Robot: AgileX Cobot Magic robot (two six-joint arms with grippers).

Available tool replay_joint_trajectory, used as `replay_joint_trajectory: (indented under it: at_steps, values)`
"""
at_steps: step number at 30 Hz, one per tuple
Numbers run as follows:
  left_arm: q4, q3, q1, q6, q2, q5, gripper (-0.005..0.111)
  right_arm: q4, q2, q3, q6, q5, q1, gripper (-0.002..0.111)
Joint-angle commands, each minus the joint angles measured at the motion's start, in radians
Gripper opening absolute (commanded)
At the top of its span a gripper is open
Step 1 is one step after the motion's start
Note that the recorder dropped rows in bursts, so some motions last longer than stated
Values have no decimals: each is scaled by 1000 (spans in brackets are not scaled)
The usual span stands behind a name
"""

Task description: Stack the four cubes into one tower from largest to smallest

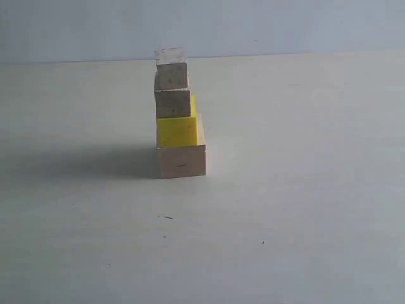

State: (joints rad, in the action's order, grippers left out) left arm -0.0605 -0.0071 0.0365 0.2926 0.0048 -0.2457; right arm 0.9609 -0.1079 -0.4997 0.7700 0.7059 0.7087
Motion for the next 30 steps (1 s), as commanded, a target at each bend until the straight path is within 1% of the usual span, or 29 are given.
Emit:
replay_joint_trajectory:
  at_steps: [1,5,7,30]
  values:
    - [7,7,-23,-28,-5,-78,0,-2,5,4,-2,-13,1,0]
    - [-20,7,-37,-45,-5,-87,0,-2,5,4,-2,-13,1,0]
    - [-27,7,-39,-57,-5,-120,0,-2,5,4,-2,-13,1,0]
    - [-29,7,-39,-53,-5,-121,0,-2,5,4,-2,-13,1,0]
